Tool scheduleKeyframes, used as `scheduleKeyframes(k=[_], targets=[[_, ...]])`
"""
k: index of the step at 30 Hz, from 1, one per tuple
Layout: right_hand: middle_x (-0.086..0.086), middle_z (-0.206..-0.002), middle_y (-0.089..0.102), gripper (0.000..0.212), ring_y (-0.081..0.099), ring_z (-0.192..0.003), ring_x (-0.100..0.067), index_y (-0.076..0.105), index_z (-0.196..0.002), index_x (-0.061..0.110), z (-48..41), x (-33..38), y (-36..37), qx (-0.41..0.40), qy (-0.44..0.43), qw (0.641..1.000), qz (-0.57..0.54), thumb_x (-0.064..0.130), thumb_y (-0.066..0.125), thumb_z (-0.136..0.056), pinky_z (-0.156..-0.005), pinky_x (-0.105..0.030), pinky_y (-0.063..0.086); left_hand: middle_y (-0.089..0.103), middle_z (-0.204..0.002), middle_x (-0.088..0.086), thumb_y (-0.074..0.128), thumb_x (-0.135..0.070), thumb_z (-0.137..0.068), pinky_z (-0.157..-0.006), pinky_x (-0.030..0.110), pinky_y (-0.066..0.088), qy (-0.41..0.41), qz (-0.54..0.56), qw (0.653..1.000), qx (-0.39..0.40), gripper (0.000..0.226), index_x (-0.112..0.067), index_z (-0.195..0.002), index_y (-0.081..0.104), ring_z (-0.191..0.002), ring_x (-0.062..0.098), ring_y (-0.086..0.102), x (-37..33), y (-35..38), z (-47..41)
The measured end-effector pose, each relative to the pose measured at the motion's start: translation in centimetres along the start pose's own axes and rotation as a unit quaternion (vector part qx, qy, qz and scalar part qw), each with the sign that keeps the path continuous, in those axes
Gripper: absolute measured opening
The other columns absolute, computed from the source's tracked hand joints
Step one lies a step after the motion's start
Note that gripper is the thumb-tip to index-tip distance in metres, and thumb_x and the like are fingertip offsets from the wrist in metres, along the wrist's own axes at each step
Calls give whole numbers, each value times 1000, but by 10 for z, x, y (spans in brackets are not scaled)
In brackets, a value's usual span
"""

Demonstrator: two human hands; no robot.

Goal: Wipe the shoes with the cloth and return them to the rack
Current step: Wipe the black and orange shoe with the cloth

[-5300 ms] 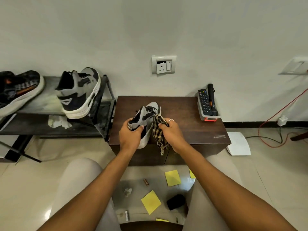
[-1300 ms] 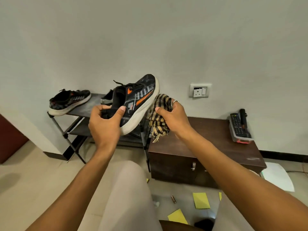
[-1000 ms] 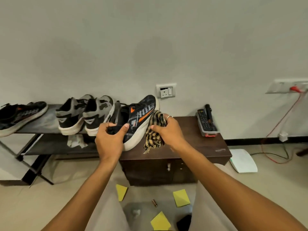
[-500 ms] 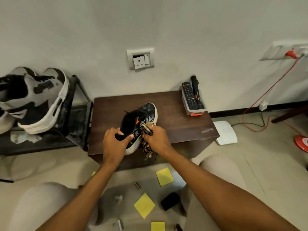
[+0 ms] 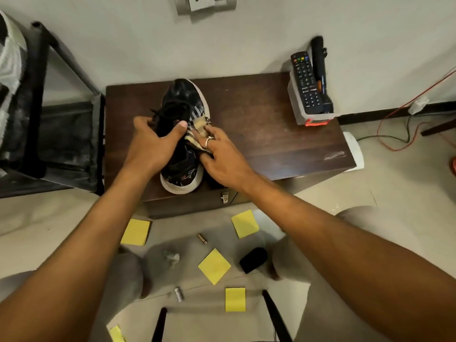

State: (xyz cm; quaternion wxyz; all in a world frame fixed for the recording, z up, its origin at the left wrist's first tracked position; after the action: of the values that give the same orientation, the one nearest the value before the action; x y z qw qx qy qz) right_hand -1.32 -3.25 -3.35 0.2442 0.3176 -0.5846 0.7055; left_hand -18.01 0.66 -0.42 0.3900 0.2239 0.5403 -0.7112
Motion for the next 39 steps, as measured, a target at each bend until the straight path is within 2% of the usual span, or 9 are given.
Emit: scheduleKeyframes(k=[5,9,15,18,23,28,31,34,39], targets=[[-10,-132,46,50,54,-116,-26,60,-140,15,-3,7,3,-52,-30,998,15,2,55,-92,-101,-35,49,39,-150,6,58,-53,-95,-113,49,30,-26,-48,996,-74,59,-18,-137,35,-140,31,33,5,16,-13],[-3,-120,49,26,57,-99,-19,69,-113,0,12,18,6,-5,-75,997,18,8,59,-91,-88,-35,52,36,-154,9,57,-40,-100,-122,52,16,-21,-51,996,-69,54,-16,-141,34,-147,32,28,10,18,-16],[-1,-112,52,35,58,-98,-16,67,-129,15,6,1,-11,-33,-54,998,23,13,69,-94,-90,-36,53,34,-158,7,52,-35,-103,-125,52,-4,-24,-14,999,-33,47,-17,-141,31,-155,33,13,10,22,-17],[-2,-112,51,37,57,-98,-16,68,-130,13,0,6,-7,-32,-52,998,2,9,65,-94,-90,-36,54,30,-161,7,48,-37,-106,-125,55,4,-44,-3,999,-27,46,-18,-143,28,-155,37,6,13,20,-17],[2,-105,54,13,59,-86,-15,74,-95,6,9,19,0,44,-115,992,-11,11,63,-89,-77,-38,54,29,-159,8,49,-36,-105,-124,55,10,-27,-4,1000,2,43,-23,-141,30,-154,37,7,19,23,-17],[-2,-113,51,34,59,-98,-17,69,-129,12,-12,5,-14,-36,-81,995,48,13,64,-95,-91,-38,54,32,-160,10,50,-43,-103,-123,55,15,-60,29,998,18,44,-33,-139,27,-154,40,7,29,27,-23],[-2,-113,51,21,58,-90,-16,74,-109,6,-8,19,-7,29,-138,988,64,13,62,-93,-81,-34,52,47,-145,5,56,-50,-90,-115,58,34,-59,53,997,18,45,-47,-124,27,-141,39,38,31,24,-23],[0,-112,53,14,55,-84,-13,75,-101,11,-5,22,-9,73,-178,979,73,12,64,-93,-71,-30,48,52,-137,2,55,-52,-81,-108,57,43,-63,66,995,27,38,-60,-101,23,-130,31,49,35,24,-27],[-1,-117,52,28,48,-90,-9,73,-123,23,-21,12,-19,1,-154,978,144,20,63,-97,-72,-33,50,52,-135,3,57,-30,-102,-104,43,47,-52,104,993,20,36,-37,-126,30,-123,21,53,40,29,-33]])
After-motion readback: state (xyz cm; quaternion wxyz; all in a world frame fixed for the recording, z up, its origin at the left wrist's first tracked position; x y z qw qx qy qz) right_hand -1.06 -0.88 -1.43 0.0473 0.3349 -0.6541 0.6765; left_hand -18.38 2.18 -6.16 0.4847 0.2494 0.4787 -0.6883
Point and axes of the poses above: each hand's wrist, its own z-axis away from the middle knuckle, its own y-axis out of the palm, x = y × z, the point moved 3 cm from there along -z, towards the middle knuckle
